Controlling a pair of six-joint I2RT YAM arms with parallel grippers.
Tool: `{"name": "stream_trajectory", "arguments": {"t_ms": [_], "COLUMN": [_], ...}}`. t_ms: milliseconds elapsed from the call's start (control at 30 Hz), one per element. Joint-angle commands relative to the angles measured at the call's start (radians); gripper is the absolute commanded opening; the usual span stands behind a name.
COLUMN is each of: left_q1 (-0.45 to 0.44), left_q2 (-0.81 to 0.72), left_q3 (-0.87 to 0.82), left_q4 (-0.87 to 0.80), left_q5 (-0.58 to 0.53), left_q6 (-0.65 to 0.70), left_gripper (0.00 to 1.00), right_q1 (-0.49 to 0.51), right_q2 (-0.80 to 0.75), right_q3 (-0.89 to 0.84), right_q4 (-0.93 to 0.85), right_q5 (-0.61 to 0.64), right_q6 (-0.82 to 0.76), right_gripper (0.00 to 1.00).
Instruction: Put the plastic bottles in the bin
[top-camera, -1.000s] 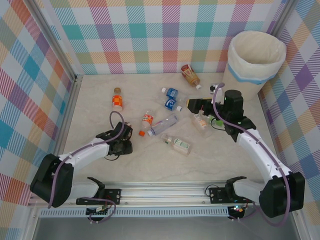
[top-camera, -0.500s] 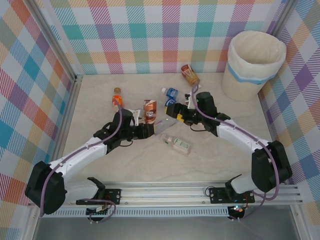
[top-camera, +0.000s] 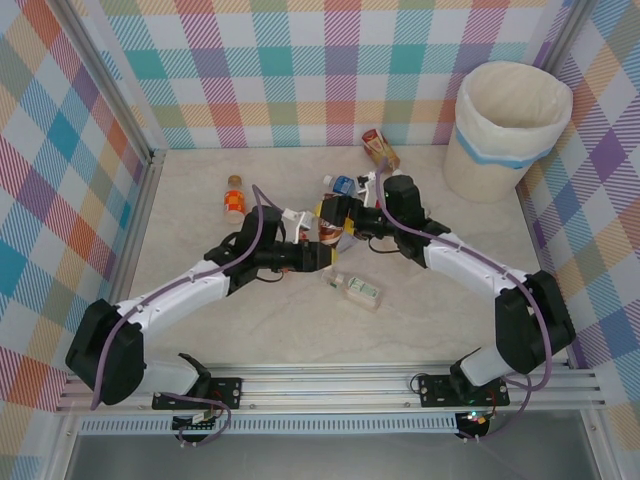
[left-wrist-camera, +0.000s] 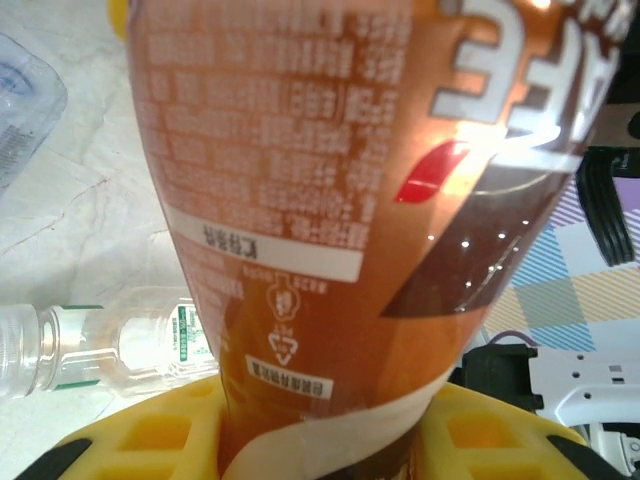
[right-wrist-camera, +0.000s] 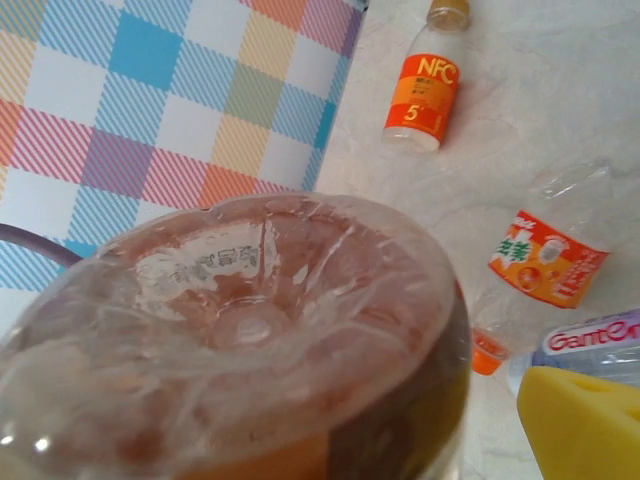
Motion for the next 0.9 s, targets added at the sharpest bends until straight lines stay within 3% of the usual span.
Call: {"name": "stream_trajectory", "arguments": {"t_ms": [0, 133, 167, 333, 400, 433, 467, 500, 533, 633, 767, 867], "left_q1": [-0.051, -0.058, -0.058, -0.058, -0.058, -0.058, -0.058, -0.058, -0.058, -0.058, -0.058, -0.058], "left_q2": [0.041, 0.066, 0.068, 0.075, 0.075, 0.076, 0.078, 0.078, 0.079, 0.065, 0.011, -0.036], "left_q3": [0.07, 0.1, 0.105, 0.132, 0.138, 0.142, 0.144, 0.147, 0.149, 0.143, 0.092, 0.03], "left_q4": [-0.017, -0.036, -0.038, -0.068, -0.071, -0.068, -0.063, -0.059, -0.054, -0.042, 0.004, 0.061], "left_q5": [0.08, 0.094, 0.09, 0.113, 0.121, 0.121, 0.12, 0.119, 0.117, 0.097, -0.003, -0.148], "left_q6": [0.075, 0.086, 0.088, 0.128, 0.138, 0.141, 0.143, 0.142, 0.139, 0.126, 0.09, 0.057], "left_gripper": [0.0, 0.0, 0.04, 0.07, 0.18, 0.37, 0.64, 0.79, 0.88, 1.0, 1.0, 1.0], "right_q1": [0.006, 0.006, 0.006, 0.006, 0.005, 0.003, 0.002, -0.003, -0.011, -0.059, -0.139, -0.192], "right_q2": [-0.009, -0.039, -0.046, -0.097, -0.118, -0.129, -0.138, -0.144, -0.15, -0.162, -0.186, -0.212], "right_q3": [0.027, 0.028, 0.026, 0.0, -0.007, -0.007, -0.006, -0.005, -0.002, 0.024, 0.081, 0.1], "right_q4": [0.038, -0.035, -0.063, -0.082, -0.099, -0.119, -0.139, -0.155, -0.166, -0.196, -0.214, -0.189], "right_q5": [0.019, 0.058, 0.082, 0.132, 0.15, 0.16, 0.172, 0.182, 0.188, 0.192, 0.22, 0.278], "right_q6": [-0.015, -0.04, -0.034, -0.043, -0.067, -0.088, -0.111, -0.13, -0.153, -0.206, -0.319, -0.382], "right_gripper": [0.97, 0.81, 0.77, 0.66, 0.64, 0.63, 0.63, 0.62, 0.62, 0.6, 0.58, 0.58]}}
